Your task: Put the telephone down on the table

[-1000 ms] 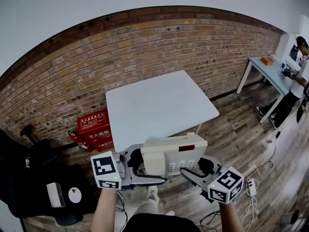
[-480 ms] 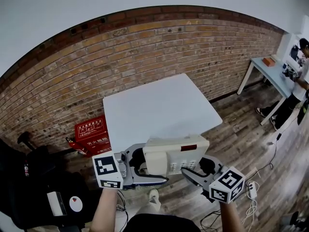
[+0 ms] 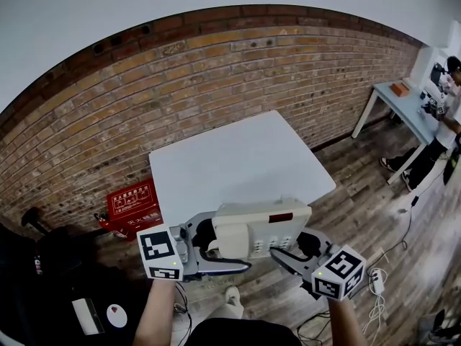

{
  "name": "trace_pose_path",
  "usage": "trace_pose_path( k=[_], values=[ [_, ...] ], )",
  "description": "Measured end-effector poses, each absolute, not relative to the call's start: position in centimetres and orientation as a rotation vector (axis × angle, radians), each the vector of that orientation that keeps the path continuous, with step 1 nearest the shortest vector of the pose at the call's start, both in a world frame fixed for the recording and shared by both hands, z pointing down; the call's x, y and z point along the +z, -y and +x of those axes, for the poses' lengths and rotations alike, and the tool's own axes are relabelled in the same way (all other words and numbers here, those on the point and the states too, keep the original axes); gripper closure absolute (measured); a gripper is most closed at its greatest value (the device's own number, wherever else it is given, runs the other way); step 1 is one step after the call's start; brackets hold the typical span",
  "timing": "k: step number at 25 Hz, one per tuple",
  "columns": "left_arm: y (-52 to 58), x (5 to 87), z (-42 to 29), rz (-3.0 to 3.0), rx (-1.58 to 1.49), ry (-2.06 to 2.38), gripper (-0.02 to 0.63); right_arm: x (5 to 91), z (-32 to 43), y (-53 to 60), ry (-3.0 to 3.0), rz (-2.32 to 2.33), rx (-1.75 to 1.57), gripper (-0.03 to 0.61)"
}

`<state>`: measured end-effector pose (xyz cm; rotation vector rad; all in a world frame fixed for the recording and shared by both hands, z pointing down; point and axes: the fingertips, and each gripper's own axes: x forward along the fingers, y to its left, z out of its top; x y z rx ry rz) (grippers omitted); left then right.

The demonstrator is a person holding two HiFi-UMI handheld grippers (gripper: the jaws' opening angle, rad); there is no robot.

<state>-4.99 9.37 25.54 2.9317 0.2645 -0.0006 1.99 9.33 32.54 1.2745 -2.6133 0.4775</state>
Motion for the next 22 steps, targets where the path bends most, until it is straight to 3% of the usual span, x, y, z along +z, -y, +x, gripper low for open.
trace_pose_path(
  k=[22],
  values=[
    [0.9, 27.8, -7.2, 2.860, -0.014, -0.317, 0.175, 34.8, -0.2, 0.3, 2.531, 1.306, 0.572, 0.328]
  ],
)
